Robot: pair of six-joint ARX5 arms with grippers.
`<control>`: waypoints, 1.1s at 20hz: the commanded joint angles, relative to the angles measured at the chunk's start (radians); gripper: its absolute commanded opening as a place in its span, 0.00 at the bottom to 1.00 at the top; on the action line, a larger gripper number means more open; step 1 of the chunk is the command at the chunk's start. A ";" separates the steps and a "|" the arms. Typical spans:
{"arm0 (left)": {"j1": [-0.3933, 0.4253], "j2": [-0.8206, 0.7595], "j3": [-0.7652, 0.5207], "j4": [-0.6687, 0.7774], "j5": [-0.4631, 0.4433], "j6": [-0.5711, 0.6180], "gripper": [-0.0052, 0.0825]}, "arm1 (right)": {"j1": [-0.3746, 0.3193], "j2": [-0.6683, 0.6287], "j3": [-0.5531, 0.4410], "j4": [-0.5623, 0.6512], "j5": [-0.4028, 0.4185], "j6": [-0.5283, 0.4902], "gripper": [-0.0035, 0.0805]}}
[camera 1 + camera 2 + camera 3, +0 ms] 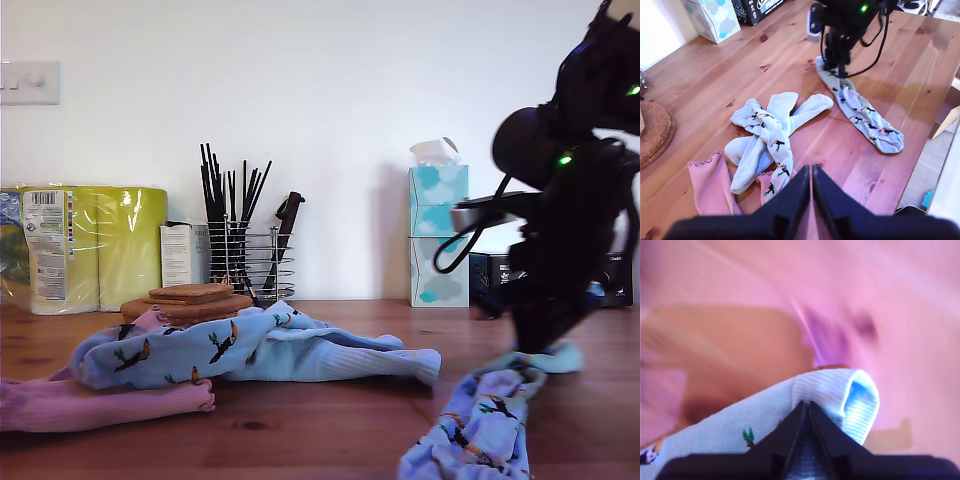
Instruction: Pair up the socks based on colour and pattern, by placing each sock on top of its pair
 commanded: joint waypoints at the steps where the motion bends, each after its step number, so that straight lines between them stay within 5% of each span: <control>1: 0.002 -0.002 -0.010 0.008 0.000 0.001 0.03 | 0.032 0.051 -0.005 0.062 -0.039 -0.081 0.03; 5: 0.002 -0.002 -0.010 0.001 0.000 0.001 0.03 | 0.063 0.051 0.043 0.219 -0.128 -0.212 0.03; 7: 0.002 -0.002 -0.010 -0.010 0.001 0.001 0.03 | 0.073 0.050 0.068 0.219 -0.098 -0.214 0.03; 10: 0.002 -0.002 -0.010 -0.019 0.000 0.001 0.03 | 0.075 -0.003 0.090 0.115 -0.069 -0.095 0.03; 16: 0.002 -0.002 -0.010 -0.018 0.000 0.029 0.03 | 0.108 -0.172 0.069 -0.020 -0.151 0.173 0.03; 22: 0.002 0.025 -0.010 0.017 0.001 0.062 0.03 | 0.214 -0.428 -0.175 0.110 -0.134 0.273 0.03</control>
